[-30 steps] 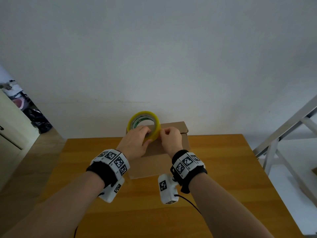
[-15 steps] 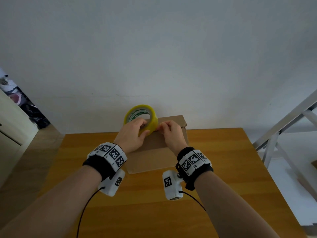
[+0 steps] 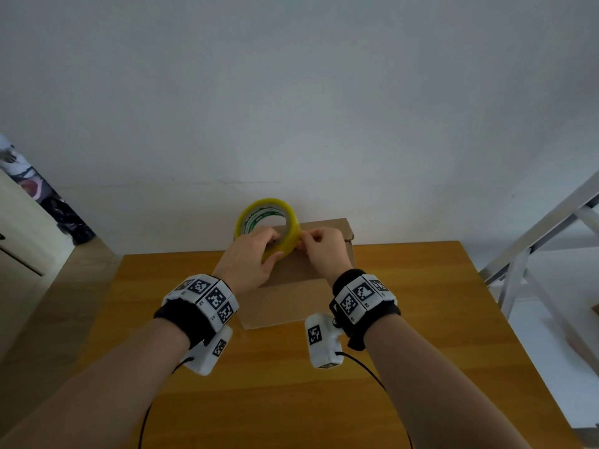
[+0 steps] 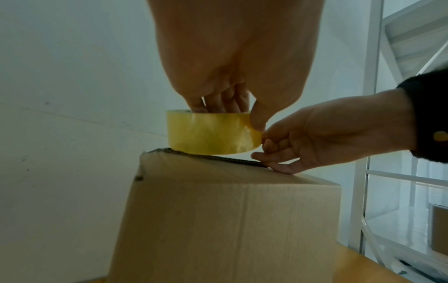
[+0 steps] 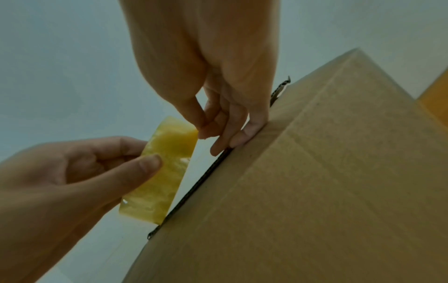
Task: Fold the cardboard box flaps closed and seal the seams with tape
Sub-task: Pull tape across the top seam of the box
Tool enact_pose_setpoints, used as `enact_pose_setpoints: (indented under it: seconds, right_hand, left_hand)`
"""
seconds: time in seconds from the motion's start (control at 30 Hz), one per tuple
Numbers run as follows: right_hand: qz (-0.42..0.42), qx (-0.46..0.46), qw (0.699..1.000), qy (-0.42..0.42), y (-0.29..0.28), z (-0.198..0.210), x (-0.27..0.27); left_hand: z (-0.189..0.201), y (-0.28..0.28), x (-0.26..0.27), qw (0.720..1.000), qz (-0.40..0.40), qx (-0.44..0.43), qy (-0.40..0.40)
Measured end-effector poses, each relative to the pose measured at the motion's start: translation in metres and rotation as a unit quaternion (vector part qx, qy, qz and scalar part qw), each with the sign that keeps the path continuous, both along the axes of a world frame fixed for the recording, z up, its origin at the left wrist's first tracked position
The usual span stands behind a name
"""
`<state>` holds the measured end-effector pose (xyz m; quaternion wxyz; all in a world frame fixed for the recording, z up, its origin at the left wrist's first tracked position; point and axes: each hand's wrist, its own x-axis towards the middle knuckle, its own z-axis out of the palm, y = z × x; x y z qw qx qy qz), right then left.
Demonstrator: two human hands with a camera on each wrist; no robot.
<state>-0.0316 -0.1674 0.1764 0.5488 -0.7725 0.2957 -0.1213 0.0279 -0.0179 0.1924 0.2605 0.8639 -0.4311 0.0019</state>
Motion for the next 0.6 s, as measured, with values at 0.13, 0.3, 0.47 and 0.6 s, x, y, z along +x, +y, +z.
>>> enact_pose_setpoints:
  seconds: [0.13,0.3,0.47,0.6]
  right_hand:
    - [-0.003,-0.043,0.999,0.002,0.002,0.001,-0.001]
    - [-0.017,-0.088,0.996,-0.014,0.0,-0.003,-0.008]
    - [-0.023,-0.078,0.996,-0.045,-0.011,-0.011,-0.011]
    - [0.006,-0.037,0.997,-0.065,-0.014,-0.011,-0.005]
  left_hand:
    - [-0.001,-0.001,-0.001,1.0,0.0,0.0,0.002]
    - [-0.001,-0.006,0.0,1.0,0.0,0.002,0.015]
    - [-0.003,0.0,0.013,0.999,0.038,0.025,0.017]
    - [0.001,-0.003,0.015,0.999,0.016,-0.009,0.027]
